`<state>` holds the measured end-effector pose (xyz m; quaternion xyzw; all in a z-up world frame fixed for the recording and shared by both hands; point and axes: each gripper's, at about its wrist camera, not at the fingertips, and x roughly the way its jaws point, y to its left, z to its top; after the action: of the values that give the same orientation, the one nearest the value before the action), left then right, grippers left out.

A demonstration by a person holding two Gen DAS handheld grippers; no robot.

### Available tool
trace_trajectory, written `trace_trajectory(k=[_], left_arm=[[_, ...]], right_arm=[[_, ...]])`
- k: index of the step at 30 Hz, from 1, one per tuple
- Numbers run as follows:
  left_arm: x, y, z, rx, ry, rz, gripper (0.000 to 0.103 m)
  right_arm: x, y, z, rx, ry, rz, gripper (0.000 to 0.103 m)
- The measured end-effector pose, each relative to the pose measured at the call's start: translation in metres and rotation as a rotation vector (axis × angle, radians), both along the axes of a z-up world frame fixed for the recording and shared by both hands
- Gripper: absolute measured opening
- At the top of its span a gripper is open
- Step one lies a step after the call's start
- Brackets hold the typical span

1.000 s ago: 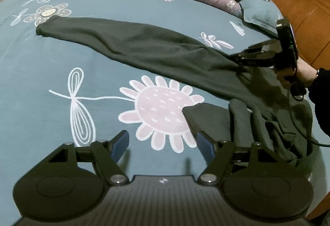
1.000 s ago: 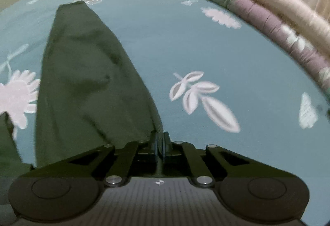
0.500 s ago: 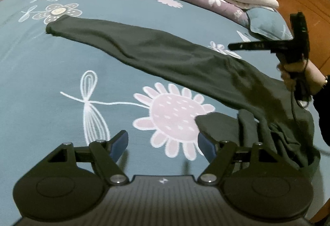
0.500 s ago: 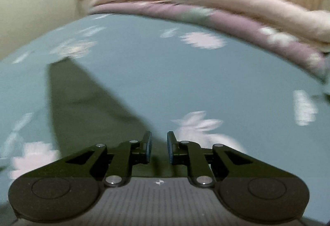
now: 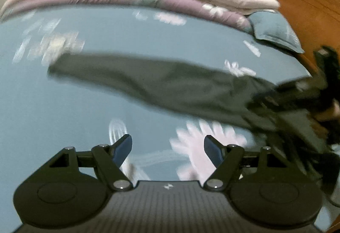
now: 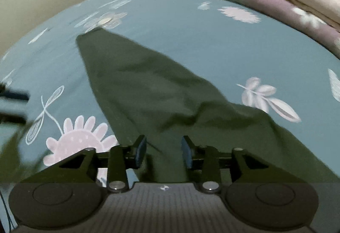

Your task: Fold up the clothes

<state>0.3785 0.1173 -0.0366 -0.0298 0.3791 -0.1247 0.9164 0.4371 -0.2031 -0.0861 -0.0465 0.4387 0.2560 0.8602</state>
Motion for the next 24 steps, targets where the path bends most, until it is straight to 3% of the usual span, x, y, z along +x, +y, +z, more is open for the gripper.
trace_trajectory(k=[5,9,15,18,24], left_arm=[[0.087,0.008,-0.017,0.112,-0.065,-0.094,0.076],[0.136,0.018,-0.047,0.108,0.025,-0.151,0.075],[0.103,0.059,-0.052,0.122,0.058,-0.197,0.076],[0.103,0.07,-0.043,0.139,0.104,-0.149,0.075],[0.112,0.05,-0.024,-0.028,0.01,-0.209,0.075]], right_arm=[[-0.026,-0.018,0.011,0.016,-0.02,-0.166,0.051],[-0.048,-0.029,0.016,0.044,-0.01,-0.274,0.054],[-0.07,-0.042,0.023,0.037,-0.019,-0.38,0.06],[-0.079,-0.049,0.022,0.051,-0.014,-0.421,0.063],[-0.091,-0.049,0.014,0.047,0.013,-0.456,0.064]])
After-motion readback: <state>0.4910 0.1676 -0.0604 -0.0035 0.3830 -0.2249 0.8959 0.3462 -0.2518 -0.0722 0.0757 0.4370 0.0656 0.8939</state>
